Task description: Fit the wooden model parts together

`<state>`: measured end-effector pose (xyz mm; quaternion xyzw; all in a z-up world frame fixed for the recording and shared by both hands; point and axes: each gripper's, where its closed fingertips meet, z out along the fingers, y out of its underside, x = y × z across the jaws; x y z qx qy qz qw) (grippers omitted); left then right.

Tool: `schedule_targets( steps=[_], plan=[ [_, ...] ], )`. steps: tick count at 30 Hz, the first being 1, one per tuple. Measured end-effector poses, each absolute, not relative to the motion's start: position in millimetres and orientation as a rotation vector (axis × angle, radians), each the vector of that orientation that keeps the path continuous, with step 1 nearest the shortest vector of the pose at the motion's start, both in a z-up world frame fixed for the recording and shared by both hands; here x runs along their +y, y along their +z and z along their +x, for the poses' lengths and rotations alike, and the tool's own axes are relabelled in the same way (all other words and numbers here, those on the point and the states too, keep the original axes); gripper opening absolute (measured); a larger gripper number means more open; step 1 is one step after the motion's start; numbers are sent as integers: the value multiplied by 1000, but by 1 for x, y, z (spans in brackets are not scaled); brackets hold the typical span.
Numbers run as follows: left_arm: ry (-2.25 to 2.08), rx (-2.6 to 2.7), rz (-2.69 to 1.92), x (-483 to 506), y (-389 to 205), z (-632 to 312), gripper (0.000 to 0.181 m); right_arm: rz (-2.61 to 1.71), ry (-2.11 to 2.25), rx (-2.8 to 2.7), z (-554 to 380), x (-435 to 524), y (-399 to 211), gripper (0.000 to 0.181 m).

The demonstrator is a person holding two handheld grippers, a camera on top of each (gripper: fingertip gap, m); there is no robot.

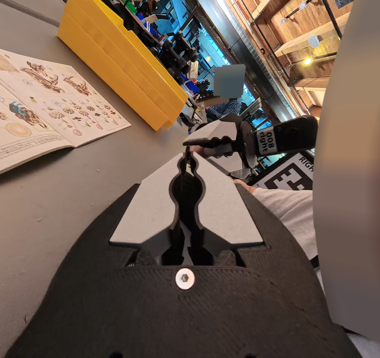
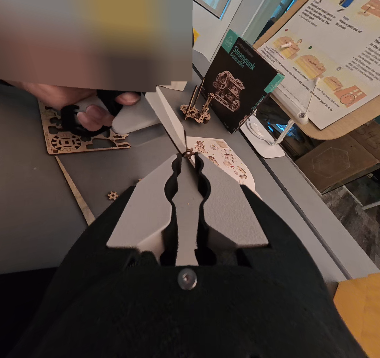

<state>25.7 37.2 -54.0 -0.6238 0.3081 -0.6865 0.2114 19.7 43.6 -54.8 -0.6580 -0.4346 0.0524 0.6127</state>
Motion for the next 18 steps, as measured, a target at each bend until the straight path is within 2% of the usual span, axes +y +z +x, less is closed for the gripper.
schedule_targets(
  steps=[7,14,18],
  plan=[
    [-2046,880,-1766,26,-54,24,1,-1468,163,-1097,15,31,-56,8],
    [-1996,923,-1770,26,-55,23,5,-1502,159,-1101,17,32,-61,9],
    [-1914,908,-1764,36,-53,19,4,-1659,105,-1006,31,47,-75,8]
  ],
)
